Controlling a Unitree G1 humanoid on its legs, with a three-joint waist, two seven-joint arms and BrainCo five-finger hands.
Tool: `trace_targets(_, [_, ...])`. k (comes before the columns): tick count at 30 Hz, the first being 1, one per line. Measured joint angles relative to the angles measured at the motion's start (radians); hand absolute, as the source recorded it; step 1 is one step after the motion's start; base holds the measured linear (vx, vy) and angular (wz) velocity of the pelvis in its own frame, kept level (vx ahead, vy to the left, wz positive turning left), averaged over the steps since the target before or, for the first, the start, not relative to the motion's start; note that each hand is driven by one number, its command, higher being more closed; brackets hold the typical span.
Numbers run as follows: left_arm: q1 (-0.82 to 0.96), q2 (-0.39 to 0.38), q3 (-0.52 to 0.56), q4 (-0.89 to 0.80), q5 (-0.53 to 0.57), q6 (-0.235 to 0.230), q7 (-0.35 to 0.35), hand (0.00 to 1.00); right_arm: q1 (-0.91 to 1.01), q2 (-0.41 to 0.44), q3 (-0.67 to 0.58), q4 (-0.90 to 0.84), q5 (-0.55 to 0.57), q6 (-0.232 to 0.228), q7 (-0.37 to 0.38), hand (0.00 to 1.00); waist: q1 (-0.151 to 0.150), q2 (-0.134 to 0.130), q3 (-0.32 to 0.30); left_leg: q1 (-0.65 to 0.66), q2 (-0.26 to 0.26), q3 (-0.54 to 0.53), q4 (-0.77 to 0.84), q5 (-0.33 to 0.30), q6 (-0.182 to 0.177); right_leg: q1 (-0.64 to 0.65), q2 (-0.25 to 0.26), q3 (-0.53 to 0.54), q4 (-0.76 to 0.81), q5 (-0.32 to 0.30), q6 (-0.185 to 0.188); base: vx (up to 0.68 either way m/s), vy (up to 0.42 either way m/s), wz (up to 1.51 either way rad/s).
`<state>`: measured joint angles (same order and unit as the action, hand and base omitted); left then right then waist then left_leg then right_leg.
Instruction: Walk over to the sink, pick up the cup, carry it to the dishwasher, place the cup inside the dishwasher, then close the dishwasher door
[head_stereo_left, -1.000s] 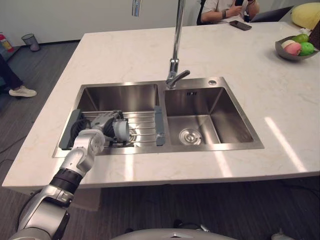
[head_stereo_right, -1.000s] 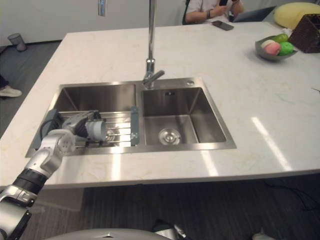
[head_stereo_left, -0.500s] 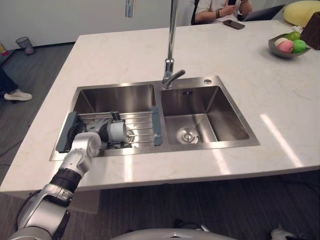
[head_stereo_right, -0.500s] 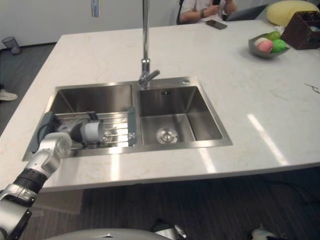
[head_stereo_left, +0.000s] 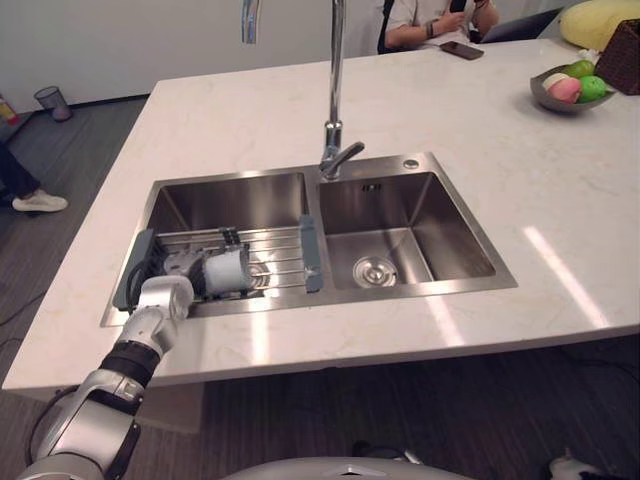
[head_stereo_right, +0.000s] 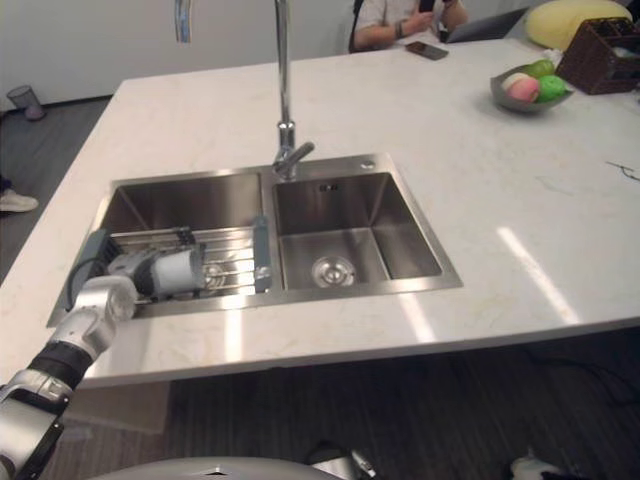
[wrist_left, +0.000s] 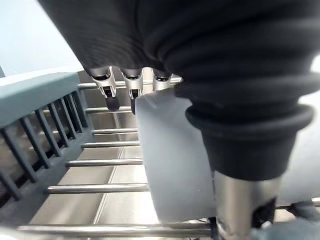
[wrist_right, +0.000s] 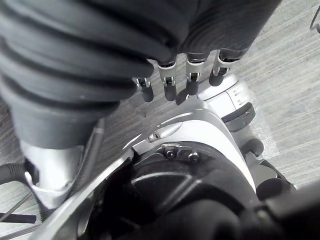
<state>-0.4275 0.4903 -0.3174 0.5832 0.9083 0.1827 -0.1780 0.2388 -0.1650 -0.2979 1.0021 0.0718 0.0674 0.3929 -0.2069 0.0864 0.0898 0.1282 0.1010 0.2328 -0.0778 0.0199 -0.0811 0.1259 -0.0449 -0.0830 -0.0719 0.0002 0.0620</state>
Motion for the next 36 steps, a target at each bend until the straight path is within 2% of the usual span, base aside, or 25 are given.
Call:
trace_targets(2, [0.001, 0.000, 0.002, 0.020, 0.003, -0.007, 0.001, 0.00, 0.000, -0.001, 0.000, 0.001, 0.000, 0.000, 0.000, 0.00, 0.005, 0.000, 0.000, 0.010, 0.002, 0.014, 0.000, -0.004, -0.001, 0.002, 0.002, 0.015, 0.001, 0.000, 0.000, -0.01, -0.009, -0.17])
trace_targets(4, [0.010, 0.000, 0.001, 0.032, 0.019, -0.010, 0.000, 0.00, 0.003, -0.002, 0.000, 0.001, -0.001, 0.000, 0.001, 0.00, 0.002, -0.006, -0.002, 0.017, 0.003, 0.016, 0.000, -0.008, -0.001, 0.008, 0.002, 0.018, -0.001, 0.000, 0.000, -0.01, -0.011, -0.12])
trace_targets(6, [0.013, -0.002, -0.001, 0.058, 0.019, -0.016, -0.001, 0.00, 0.003, -0.003, 0.000, 0.001, -0.002, 0.000, 0.001, 0.00, -0.006, -0.001, -0.008, 0.021, 0.002, 0.016, 0.000, -0.009, -0.001, 0.011, 0.002, 0.020, -0.003, 0.000, 0.000, 0.00, 0.000, 0.00])
trace_targets(7, [0.012, -0.002, -0.001, 0.061, 0.019, -0.017, -0.001, 1.00, 0.003, -0.004, 0.000, 0.000, -0.002, -0.001, 0.002, 0.00, -0.009, -0.001, -0.008, 0.021, 0.001, 0.016, 0.000, -0.009, -0.001, 0.011, 0.002, 0.020, -0.003, 0.000, 0.001, 0.00, 0.000, 0.00])
trace_targets(15, [0.007, -0.002, -0.005, 0.064, 0.013, -0.052, 0.001, 1.00, 0.001, -0.007, 0.001, 0.005, -0.032, -0.013, 0.002, 0.00, -0.010, -0.002, -0.009, 0.022, -0.002, 0.015, 0.000, -0.010, -0.001, 0.012, 0.005, 0.021, -0.013, 0.001, 0.002, 0.00, 0.000, 0.00])
trace_targets(19, [0.006, 0.000, -0.006, 0.064, -0.027, -0.078, 0.001, 1.00, 0.000, -0.009, 0.002, 0.008, -0.038, -0.021, 0.002, 0.00, -0.009, -0.002, -0.009, 0.023, -0.004, 0.014, 0.000, -0.010, 0.000, 0.014, 0.004, 0.021, -0.014, 0.001, 0.003, 0.00, 0.000, 0.00])
trace_targets(22, [0.007, 0.000, -0.009, 0.065, -0.073, -0.092, 0.007, 1.00, -0.012, -0.012, 0.002, 0.036, -0.038, -0.024, 0.002, 0.00, -0.009, -0.003, -0.009, 0.025, -0.004, 0.013, 0.000, -0.010, 0.000, 0.016, 0.004, 0.020, -0.014, 0.001, 0.003, 0.00, 0.000, 0.00])
trace_targets(27, [0.018, 0.000, -0.023, 0.067, -0.182, -0.126, 0.067, 1.00, -0.014, -0.013, 0.001, 0.037, -0.039, -0.024, 0.002, 0.00, -0.009, -0.006, -0.009, 0.026, -0.005, 0.010, 0.000, -0.010, 0.001, 0.018, 0.002, 0.018, -0.014, 0.001, 0.004, 0.00, 0.000, 0.00])
trace_targets(31, [0.019, 0.000, -0.032, 0.064, -0.238, -0.127, 0.085, 1.00, -0.013, -0.012, 0.000, 0.037, -0.039, -0.027, 0.002, 0.00, -0.008, -0.009, -0.009, 0.027, -0.006, 0.008, 0.000, -0.010, 0.001, 0.020, -0.001, 0.016, -0.014, 0.001, 0.005, 0.00, 0.000, 0.00])
trace_targets(36, [0.040, -0.008, -0.002, 0.056, -0.364, -0.142, 0.113, 1.00, -0.013, -0.007, -0.004, 0.038, -0.040, -0.043, 0.002, 0.00, -0.006, -0.020, -0.006, 0.027, -0.006, 0.003, 0.000, -0.010, 0.002, 0.022, -0.002, 0.012, -0.014, -0.001, 0.007, 0.00, 0.000, 0.01])
